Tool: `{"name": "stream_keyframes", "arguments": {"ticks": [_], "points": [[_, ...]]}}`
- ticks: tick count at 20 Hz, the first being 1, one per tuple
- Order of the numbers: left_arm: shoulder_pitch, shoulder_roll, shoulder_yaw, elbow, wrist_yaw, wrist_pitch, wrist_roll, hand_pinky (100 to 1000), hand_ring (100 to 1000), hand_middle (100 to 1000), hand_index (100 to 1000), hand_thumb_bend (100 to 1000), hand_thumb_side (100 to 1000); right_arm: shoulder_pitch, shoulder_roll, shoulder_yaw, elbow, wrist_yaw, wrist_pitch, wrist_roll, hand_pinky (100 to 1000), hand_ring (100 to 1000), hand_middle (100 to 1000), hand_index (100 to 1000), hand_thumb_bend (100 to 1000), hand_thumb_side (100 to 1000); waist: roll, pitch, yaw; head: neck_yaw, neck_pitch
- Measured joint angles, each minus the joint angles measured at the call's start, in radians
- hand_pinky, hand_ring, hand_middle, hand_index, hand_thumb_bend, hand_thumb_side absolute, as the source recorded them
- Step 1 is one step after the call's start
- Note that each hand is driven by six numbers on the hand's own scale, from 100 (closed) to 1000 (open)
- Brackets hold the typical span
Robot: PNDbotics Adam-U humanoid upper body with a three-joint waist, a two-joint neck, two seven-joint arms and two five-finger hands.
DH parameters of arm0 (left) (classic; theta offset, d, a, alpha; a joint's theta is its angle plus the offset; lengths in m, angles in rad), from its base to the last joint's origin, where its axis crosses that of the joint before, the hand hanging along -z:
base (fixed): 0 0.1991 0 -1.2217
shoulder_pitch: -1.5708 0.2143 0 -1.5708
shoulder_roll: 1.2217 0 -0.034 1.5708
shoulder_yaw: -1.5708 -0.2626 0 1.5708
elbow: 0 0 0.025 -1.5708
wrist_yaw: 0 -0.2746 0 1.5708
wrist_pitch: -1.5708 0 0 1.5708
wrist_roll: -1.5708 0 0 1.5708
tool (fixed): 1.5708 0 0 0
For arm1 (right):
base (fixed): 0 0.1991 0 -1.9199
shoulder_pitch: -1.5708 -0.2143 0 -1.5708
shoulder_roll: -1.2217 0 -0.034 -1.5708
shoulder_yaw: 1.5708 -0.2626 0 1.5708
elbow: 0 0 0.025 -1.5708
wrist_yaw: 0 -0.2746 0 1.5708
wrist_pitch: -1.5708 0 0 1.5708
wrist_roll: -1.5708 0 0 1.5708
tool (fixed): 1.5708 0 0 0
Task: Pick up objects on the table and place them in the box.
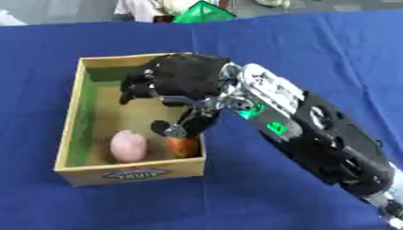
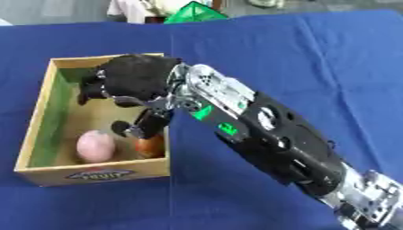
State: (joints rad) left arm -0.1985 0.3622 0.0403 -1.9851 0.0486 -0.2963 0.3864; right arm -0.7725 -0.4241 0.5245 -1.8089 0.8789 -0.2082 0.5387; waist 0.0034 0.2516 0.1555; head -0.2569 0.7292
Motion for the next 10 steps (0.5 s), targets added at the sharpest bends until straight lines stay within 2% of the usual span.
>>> {"name": "stream_keyframes", "arguments": {"ticks": [2,3,4,5,9,10], "points": [[0.002,0.000,0.000,0.000,0.000,0.000,0.000,758,873,730,758,209,832,0.004,0.000,-0.026,-0.033,-0.017,0.023,-0.023,794,812,781,846,107,183,0.000,-0.003,-0.002,0.000,0.000],[0.003,0.000,0.000,0.000,0.000,0.000,0.000,758,872,730,758,210,830,0.007,-0.002,-0.042,-0.051,-0.032,0.040,-0.040,790,803,769,839,100,214,0.000,-0.004,-0.003,0.001,0.000],[0.004,0.000,0.000,0.000,0.000,0.000,0.001,759,872,730,758,210,830,0.009,-0.005,-0.060,-0.073,-0.052,0.060,-0.061,788,795,764,833,100,376,0.000,-0.005,-0.005,0.002,0.000],[0.004,0.000,0.000,0.000,0.000,-0.001,0.002,759,872,729,758,211,829,0.014,-0.011,-0.081,-0.098,-0.076,0.082,-0.086,786,790,753,833,100,338,0.000,-0.006,-0.007,0.004,0.000],[0.006,0.000,0.001,0.000,-0.002,0.000,0.006,759,872,729,758,214,826,0.038,-0.066,-0.175,-0.158,-0.210,0.151,-0.234,786,779,739,828,100,499,0.000,-0.013,-0.014,0.017,0.001],[0.006,0.000,0.002,0.000,-0.003,0.000,0.008,759,872,729,758,214,827,0.049,-0.087,-0.199,-0.163,-0.243,0.159,-0.278,788,774,733,828,100,566,-0.001,-0.014,-0.016,0.020,0.004]]}}
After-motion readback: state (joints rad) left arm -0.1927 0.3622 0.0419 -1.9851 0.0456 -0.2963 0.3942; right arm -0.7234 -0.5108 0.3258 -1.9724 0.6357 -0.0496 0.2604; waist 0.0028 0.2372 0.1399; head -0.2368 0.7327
